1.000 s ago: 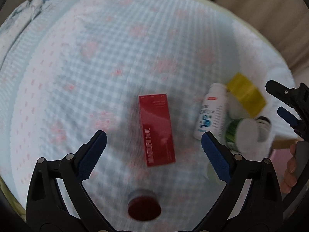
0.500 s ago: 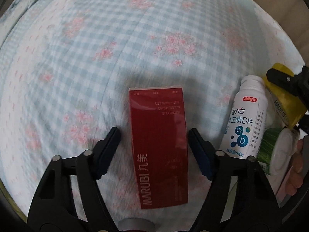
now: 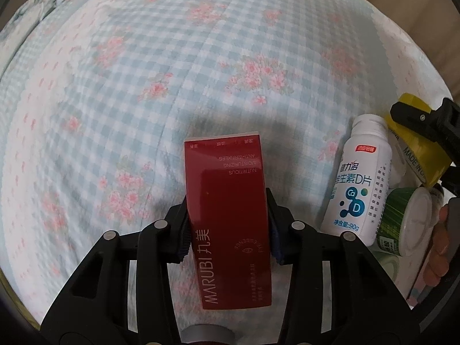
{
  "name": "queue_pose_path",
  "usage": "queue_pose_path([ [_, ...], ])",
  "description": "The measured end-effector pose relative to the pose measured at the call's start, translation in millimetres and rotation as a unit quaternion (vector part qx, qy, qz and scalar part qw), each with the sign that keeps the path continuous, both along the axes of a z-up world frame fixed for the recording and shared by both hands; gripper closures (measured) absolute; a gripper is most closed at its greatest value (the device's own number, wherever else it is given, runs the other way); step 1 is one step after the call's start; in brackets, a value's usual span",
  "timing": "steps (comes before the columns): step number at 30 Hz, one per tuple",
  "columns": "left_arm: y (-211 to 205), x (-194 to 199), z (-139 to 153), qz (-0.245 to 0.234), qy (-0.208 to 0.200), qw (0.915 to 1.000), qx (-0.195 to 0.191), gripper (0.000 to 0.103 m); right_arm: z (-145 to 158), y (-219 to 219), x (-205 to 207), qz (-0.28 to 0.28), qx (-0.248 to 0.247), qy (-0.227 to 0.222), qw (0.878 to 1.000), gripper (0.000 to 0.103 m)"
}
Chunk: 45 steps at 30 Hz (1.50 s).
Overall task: Organize rigid objects
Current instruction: 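Lift the red box with the left tool while the right tool carries the tape toward the cardboard box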
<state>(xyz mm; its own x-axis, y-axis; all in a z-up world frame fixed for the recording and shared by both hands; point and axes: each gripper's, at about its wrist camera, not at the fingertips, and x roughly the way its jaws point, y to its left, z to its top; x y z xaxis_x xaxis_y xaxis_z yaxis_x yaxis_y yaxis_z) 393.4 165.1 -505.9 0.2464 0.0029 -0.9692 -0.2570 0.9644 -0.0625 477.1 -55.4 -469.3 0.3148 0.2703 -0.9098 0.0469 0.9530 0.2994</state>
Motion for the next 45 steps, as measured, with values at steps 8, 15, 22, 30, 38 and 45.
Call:
queue_pose_path([
  [8, 7, -13, 21, -0.001, -0.013, 0.9998, -0.015, 0.065, 8, 5, -5, 0.0, -0.015, -0.008, 1.0, 0.005],
  [15, 6, -31, 12, 0.005, 0.003, 0.9998, -0.02, 0.065, 13, 6, -12, 0.005, -0.024, -0.018, 1.0, 0.005],
  [22, 0, -46, 42, 0.001, -0.018, 0.9996, -0.023, 0.065, 33, 9, -19, 0.02, -0.034, -0.039, 0.998, 0.005],
  [30, -3, -50, 127, -0.027, -0.083, 0.9958, -0.027, 0.065, 102, 12, -45, 0.036, -0.041, -0.088, 0.995, 0.005],
  [38, -14, -70, 215, -0.081, -0.129, 0.9875, -0.041, 0.065, 210, -1, -105, 0.036, -0.044, -0.138, 0.989, 0.005],
  [45, -69, -92, 268, -0.141, -0.158, 0.9761, -0.048, 0.065, 286, -42, -157, 0.037, -0.057, -0.17, 0.983, 0.005],
])
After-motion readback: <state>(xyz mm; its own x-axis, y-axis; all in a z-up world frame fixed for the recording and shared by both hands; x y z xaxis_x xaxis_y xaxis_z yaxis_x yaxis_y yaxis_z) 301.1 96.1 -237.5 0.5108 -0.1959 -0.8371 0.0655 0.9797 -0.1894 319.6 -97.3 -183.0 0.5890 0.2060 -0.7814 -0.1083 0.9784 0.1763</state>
